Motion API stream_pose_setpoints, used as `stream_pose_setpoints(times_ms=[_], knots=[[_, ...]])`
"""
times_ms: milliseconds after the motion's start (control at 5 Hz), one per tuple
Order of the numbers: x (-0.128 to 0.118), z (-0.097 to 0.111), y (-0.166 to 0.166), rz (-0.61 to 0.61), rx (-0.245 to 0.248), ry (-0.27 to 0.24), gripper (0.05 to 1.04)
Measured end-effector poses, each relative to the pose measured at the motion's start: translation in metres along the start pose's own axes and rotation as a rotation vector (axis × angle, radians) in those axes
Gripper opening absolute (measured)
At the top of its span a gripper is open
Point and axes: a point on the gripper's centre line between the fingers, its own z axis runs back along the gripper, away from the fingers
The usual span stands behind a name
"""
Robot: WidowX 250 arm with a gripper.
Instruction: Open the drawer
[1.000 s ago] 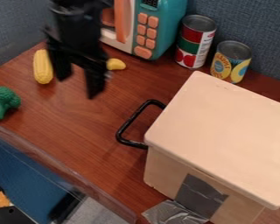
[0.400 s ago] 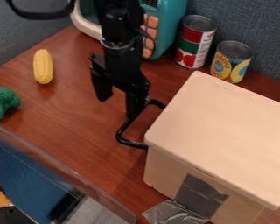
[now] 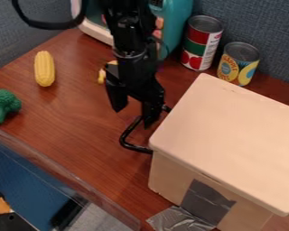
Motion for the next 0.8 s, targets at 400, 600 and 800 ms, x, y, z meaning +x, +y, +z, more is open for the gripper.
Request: stream_pose_setpoints(times_ms=[400,600,800], knots=[[-0.006,-0.019,-0.003,0.016,0.002,0.042,0.983],[-0.013,-0.035,0.003,0.027,0.015,0.096,0.888],[-0.014,-0.034,0.009,0.048,0.024,0.101,0.585]])
